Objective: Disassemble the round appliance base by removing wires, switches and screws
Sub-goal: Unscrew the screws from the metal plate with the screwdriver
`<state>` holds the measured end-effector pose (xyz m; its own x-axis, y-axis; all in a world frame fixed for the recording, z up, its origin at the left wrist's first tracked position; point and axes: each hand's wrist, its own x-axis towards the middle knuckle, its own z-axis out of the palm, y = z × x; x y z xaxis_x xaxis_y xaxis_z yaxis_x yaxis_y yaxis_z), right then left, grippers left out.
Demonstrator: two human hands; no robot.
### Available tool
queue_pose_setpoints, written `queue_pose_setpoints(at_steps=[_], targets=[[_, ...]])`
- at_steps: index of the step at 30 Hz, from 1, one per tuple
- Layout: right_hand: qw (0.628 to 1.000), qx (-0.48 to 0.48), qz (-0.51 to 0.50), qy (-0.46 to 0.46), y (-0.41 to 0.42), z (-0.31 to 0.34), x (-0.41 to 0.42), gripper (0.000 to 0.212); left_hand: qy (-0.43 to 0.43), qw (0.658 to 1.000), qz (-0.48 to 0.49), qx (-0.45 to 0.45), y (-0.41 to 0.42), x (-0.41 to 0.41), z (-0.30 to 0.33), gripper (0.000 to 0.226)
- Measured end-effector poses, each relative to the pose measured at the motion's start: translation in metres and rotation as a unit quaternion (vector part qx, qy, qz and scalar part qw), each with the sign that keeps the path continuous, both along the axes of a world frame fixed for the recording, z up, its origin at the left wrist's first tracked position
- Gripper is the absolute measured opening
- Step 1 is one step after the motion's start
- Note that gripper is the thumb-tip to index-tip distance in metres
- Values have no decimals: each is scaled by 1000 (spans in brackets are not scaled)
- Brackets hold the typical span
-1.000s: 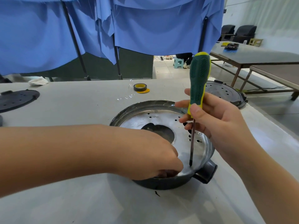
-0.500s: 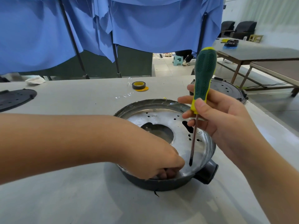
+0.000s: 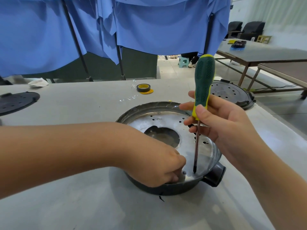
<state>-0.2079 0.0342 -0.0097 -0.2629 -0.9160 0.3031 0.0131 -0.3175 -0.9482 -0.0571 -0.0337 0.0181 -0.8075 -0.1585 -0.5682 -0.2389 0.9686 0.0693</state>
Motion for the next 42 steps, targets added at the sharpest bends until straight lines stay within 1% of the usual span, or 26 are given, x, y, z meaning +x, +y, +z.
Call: queue_pose_setpoints(at_steps=[3,7,9,13,17,21,28,31,35,39,42], targets=[[1000,4,1,-7,1,0,0,26,6,999,29,20,-5,-6,0,21],[1000,6,4,2,1,2,0,29,-13,991,74,106,-15,-18,4,16],[1000,10,5,-1,1,2,0,32,-34,987,93,129,-18,-24,5,15],[1000,13,0,-2,1,1,-2,27,-47,984,112,130,-16,-31,6,21],[1000,13,-3,8,1,1,-1,28,-58,979,136,143,-12,-33,8,27],[1000,15,-4,9,1,1,-1,28,-61,971,166,163,-11,-33,10,20],[1000,18,-5,3,1,1,-1,25,-42,962,210,170,-10,-32,10,20],[1000,18,-6,6,0,0,-2,23,-33,959,213,183,-10,-33,13,25],[1000,18,-6,4,0,0,-2,23,-25,956,216,199,-11,-31,17,23],[1000,19,-5,1,-1,0,-3,24,9,951,225,211,-17,-21,23,21],[1000,20,-4,-3,-1,0,-2,26,57,940,242,235,-26,-8,29,20]])
